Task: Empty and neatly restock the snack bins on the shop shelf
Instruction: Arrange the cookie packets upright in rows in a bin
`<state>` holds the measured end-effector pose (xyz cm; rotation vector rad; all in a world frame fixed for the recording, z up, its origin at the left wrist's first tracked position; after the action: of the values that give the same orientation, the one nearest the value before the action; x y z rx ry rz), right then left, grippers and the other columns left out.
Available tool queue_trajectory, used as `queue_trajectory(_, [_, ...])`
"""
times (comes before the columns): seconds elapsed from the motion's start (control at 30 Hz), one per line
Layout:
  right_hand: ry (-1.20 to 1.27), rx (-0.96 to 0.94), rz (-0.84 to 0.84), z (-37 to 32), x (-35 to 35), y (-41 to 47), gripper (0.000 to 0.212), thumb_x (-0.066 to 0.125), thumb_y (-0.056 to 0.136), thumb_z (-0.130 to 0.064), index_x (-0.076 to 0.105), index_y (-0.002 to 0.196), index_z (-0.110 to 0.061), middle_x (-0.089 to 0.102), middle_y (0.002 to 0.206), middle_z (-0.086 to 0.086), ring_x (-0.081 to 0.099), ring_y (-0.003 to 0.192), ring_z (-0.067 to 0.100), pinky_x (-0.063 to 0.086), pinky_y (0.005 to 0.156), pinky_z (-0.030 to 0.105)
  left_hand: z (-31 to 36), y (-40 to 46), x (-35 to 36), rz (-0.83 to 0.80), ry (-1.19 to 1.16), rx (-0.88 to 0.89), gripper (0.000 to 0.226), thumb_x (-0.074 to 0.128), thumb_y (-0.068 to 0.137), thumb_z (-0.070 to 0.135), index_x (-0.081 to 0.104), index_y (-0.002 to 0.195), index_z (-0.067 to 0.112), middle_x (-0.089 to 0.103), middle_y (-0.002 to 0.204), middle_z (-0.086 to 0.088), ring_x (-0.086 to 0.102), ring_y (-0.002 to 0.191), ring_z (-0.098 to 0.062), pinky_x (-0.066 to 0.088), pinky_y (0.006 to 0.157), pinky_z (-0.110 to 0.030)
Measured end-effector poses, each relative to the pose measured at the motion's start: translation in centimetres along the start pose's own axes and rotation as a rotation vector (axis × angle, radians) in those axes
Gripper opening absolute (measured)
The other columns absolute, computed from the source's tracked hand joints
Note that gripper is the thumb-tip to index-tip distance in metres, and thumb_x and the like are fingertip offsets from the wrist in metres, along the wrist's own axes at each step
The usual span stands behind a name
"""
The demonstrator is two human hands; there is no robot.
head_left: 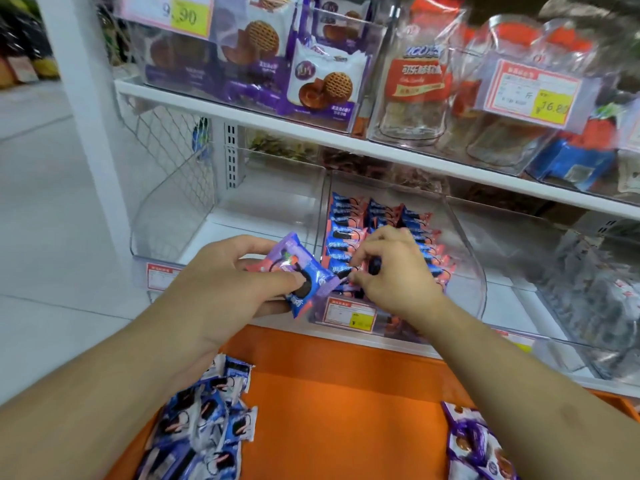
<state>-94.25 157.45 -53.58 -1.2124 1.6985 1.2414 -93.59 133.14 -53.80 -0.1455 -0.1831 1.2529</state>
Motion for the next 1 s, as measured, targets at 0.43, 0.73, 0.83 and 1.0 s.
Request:
queue_trajectory(0.43, [0.263, 0.12, -0.111, -1.0, -4.5, -6.1, 0.031, 0.071, 0.095, -0.015, 0.067, 0.119, -0.034, 0.057, 0.116, -0.015, 0.051, 0.107, 0.001, 0.037, 0.086, 0.007, 1.1, -1.0, 1.7, -0.017, 0.255, 0.087, 0.027, 0.083, 0.085, 0.024, 0.07, 0.107, 0.031, 0.079, 0.085, 0.007, 0.077, 0.08, -0.013, 0.064, 0.08, -0.042])
queue_trajectory(0.73, [0.75, 0.152, -0.163, -2.2, -5.8, -10.3, 0.025, 0.083, 0.087, -0.009, 0.075, 0.104, -0.025, 0.074, 0.096, 0.004, 0.07, 0.09, 0.031, 0.057, 0.083, 0.052, 1.2, -3.3, 7.8, -0.272, 0.515, 0.267, 0.028, 0.086, 0.081, 0.037, 0.073, 0.107, 0.039, 0.076, 0.101, 0.023, 0.07, 0.096, 0.005, 0.056, 0.09, -0.025])
queue_trajectory(0.83, [0.875, 0.281, -0.101, -0.6, -5.8, -10.3, 0.019, 0.083, 0.086, -0.004, 0.069, 0.099, -0.01, 0.073, 0.091, 0.021, 0.076, 0.086, 0.037, 0.059, 0.085, 0.06, 1.6, -2.8, 7.8, -0.196, 0.594, 0.352, 0.033, 0.086, 0.08, 0.042, 0.07, 0.108, 0.048, 0.072, 0.101, 0.024, 0.068, 0.095, 0.002, 0.056, 0.085, -0.024])
queue_trajectory(1.0, [0.673, 0.237, -0.041, 0.7, -6.4, -8.9, 0.018, 0.076, 0.093, -0.011, 0.07, 0.106, -0.022, 0.073, 0.098, -0.004, 0.07, 0.091, 0.007, 0.056, 0.079, 0.017, 4.1, -0.1, 8.1, -0.06, 0.848, 0.556, 0.038, 0.084, 0.083, 0.04, 0.064, 0.113, 0.052, 0.072, 0.095, 0.016, 0.064, 0.086, -0.003, 0.054, 0.08, -0.032])
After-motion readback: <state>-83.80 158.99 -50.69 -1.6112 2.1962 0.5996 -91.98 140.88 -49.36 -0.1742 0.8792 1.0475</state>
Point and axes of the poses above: each hand's wrist, its own y-axis towards the middle knuckle, its own x-axis out of the palm, z = x × y, the point moved 9 cm from there along y, towards the middle knuckle
